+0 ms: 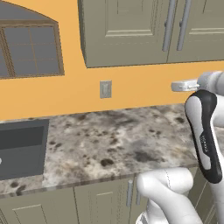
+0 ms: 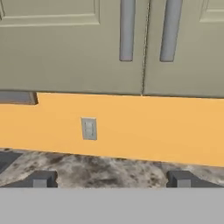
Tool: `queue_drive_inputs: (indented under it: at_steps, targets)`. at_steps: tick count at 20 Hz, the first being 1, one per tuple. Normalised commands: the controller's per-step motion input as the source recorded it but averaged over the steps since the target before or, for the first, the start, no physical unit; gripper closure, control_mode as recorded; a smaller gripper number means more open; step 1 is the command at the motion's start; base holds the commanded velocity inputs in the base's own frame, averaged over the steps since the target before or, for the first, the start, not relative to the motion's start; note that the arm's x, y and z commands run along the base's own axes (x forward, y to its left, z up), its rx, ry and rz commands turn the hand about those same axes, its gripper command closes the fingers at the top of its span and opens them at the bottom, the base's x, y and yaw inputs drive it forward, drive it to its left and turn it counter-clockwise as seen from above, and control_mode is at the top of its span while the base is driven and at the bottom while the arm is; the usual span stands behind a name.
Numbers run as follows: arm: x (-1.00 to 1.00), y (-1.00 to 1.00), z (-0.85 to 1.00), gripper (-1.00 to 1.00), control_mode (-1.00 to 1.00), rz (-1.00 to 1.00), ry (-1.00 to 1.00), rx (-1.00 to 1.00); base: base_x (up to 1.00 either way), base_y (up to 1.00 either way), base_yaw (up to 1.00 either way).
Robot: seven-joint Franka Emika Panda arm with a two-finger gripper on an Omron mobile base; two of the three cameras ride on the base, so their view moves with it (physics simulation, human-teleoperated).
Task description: Move the ketchup and mustard from the cabinet to the dining counter.
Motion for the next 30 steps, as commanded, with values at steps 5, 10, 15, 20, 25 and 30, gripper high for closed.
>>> queue_drive_inputs:
  at_steps: [5, 10, 15, 20, 25, 30]
  targets:
    - [-0.04, -0.24, 0.46, -1.0, -1.0, 0.0, -0.32, 0.03, 0.0, 0.0, 0.0]
    - [-0.02, -0.15, 0.45, -1.0, -1.0, 0.0, -0.35, 0.02, 0.0, 0.0, 0.0]
    - [-0.01, -0.14, 0.5, -1.0, -1.0, 0.0, -0.31, 0.0, 0.0, 0.0, 0.0]
    - [-0.01, -0.25, 0.47, -1.0, -1.0, 0.0, -0.14, 0.07, 0.0, 0.0, 0.0]
    - [0.11, -0.21, 0.24, -1.0, -1.0, 0.0, -0.01, 0.09, 0.0, 0.0, 0.0]
    - [0.49, -0.01, 0.01, -1.0, -1.0, 0.0, 0.09, 0.01, 0.0, 0.0, 0.0]
